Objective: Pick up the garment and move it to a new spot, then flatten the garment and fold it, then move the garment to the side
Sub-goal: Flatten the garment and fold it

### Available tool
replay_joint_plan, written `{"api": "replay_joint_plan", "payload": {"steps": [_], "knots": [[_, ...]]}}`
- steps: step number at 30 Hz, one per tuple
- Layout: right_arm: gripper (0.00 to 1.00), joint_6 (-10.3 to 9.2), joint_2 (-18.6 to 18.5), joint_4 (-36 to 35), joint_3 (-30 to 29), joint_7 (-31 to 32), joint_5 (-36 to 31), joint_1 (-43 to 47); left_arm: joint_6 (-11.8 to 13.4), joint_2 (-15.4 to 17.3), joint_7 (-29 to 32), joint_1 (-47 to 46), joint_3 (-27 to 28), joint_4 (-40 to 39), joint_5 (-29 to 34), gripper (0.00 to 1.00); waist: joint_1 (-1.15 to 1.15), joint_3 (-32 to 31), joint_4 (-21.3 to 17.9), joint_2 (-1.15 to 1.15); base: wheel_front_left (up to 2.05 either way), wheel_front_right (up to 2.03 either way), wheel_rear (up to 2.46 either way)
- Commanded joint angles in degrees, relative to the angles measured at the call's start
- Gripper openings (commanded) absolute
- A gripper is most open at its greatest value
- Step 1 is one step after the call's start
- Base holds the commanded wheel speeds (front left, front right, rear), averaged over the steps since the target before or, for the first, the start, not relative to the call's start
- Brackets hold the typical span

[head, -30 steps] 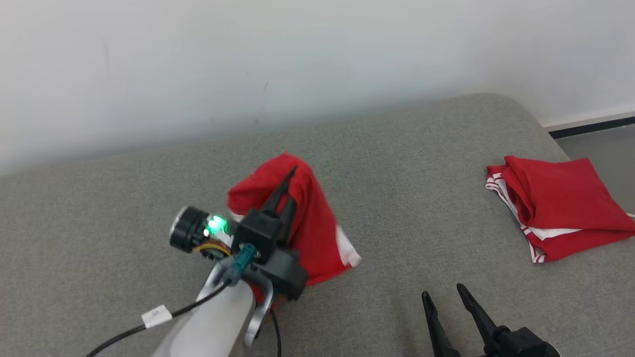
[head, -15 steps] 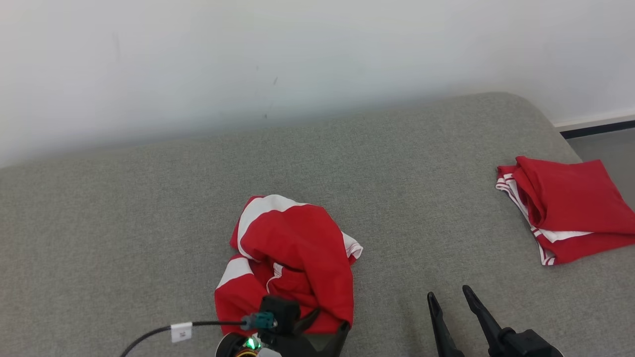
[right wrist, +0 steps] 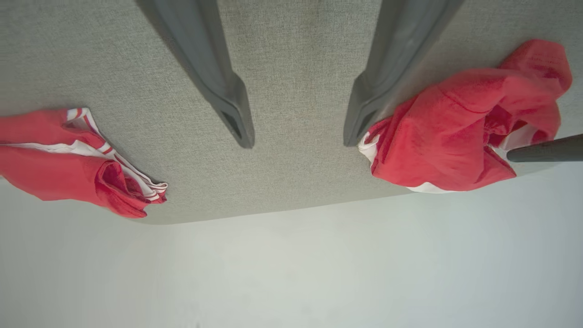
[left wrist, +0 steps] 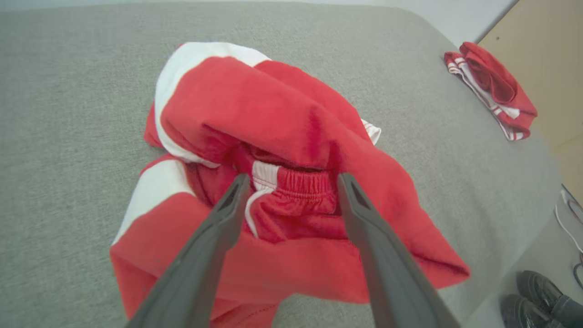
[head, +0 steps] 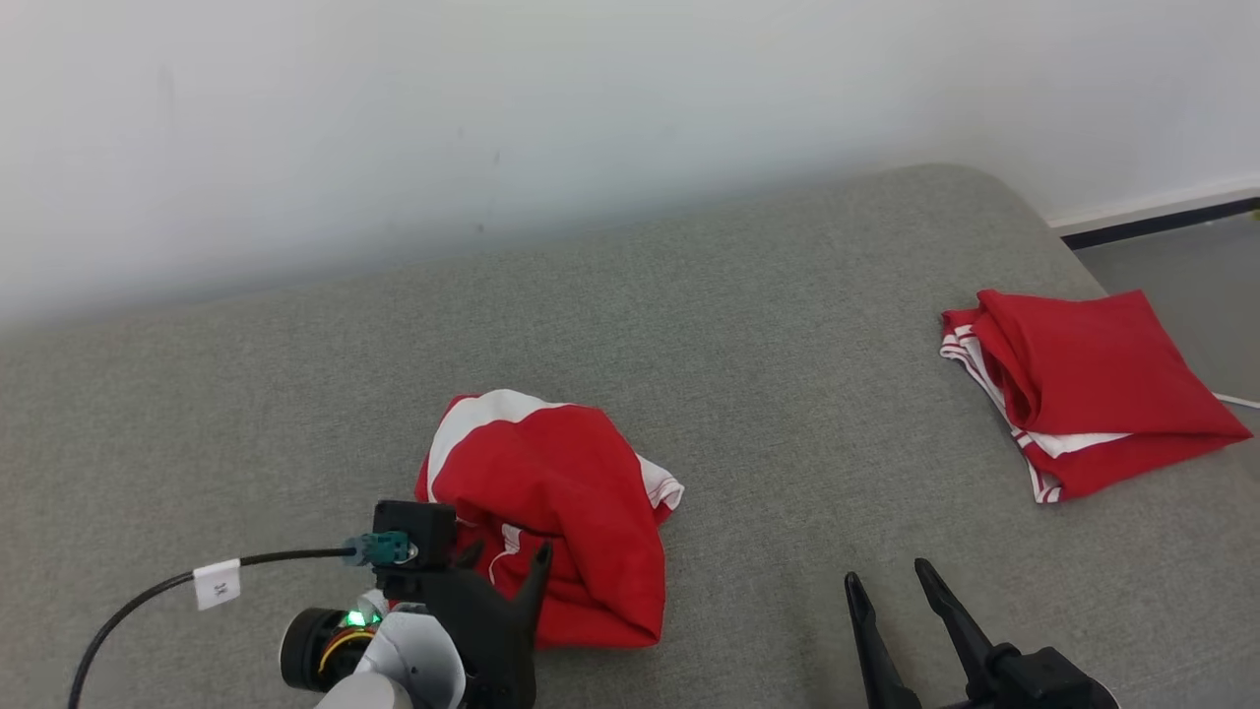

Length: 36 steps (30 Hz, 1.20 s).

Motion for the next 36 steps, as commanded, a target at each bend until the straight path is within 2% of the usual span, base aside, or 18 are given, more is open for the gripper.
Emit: {"api": "replay_joint_plan", "payload": {"steps": [1, 5, 9, 20, 21, 22, 23, 31, 36], "knots": [[1.00, -0.16, -0.1, -0.1, 0.0, 0.0, 0.5, -0.2, 0.3, 1.1, 1.0, -1.2, -0.9, 0.8, 1.6, 1.00, 0.00, 0.6, -0.9, 0.00, 0.00, 0.00, 0.00], [1.00, -0.16, -0.1, -0.1, 0.0, 0.0, 0.6, -0.7, 0.6, 1.2, 2.3, -3.0, -2.4, 2.9, 3.6, 1.00, 0.00, 1.1, -1.5, 0.00, 0.00, 0.00, 0.00], [1.00, -0.16, 0.0, 0.0, 0.4, 0.0, 0.7, -1.1, 2.1, 1.7, 4.4, -5.4, -4.2, 7.1, 6.2, 1.00, 0.00, 1.5, -2.3, 0.00, 0.00, 0.00, 0.00], [1.00, -0.16, 0.4, 0.0, 0.0, 0.0, 0.5, -1.5, -0.6, -1.0, 6.7, -9.0, -5.3, 12.5, 3.7, 1.00, 0.00, 2.0, -3.3, 0.00, 0.00, 0.00, 0.00], [1.00, -0.16, 0.4, 0.0, 0.0, 0.0, 0.6, -1.5, -0.9, -1.1, 6.9, -9.1, -5.5, 13.0, 3.5, 0.93, 0.00, 1.9, -3.4, 0.00, 0.00, 0.00, 0.00], [1.00, -0.16, 0.5, 0.1, 0.0, 0.0, 0.6, -1.5, -0.9, -1.1, 6.5, -9.4, -5.4, 13.2, 3.7, 0.33, 0.00, 1.9, -3.4, 0.00, 0.00, 0.00, 0.00], [1.00, -0.16, 0.5, 0.0, 0.0, 0.0, 0.7, -1.5, -1.0, -1.2, 5.6, -10.0, -5.3, 13.3, 3.9, 0.00, 0.00, 1.9, -3.4, 0.00, 0.00, 0.00, 0.00], [1.00, -0.16, 0.4, 0.2, 0.0, 0.0, 0.4, -1.3, -0.9, -3.3, -6.6, -16.0, -4.3, 12.1, 7.5, 0.00, 0.00, 1.1, -2.9, 0.00, 0.00, 0.00, 0.00], [1.00, -0.16, 0.4, 0.5, 0.6, 0.0, 0.1, -1.2, -0.9, -5.4, -15.4, -24.4, -6.5, 10.7, 13.2, 0.00, 0.00, 0.1, -3.0, 0.00, 0.00, 0.00, 0.00]]}}
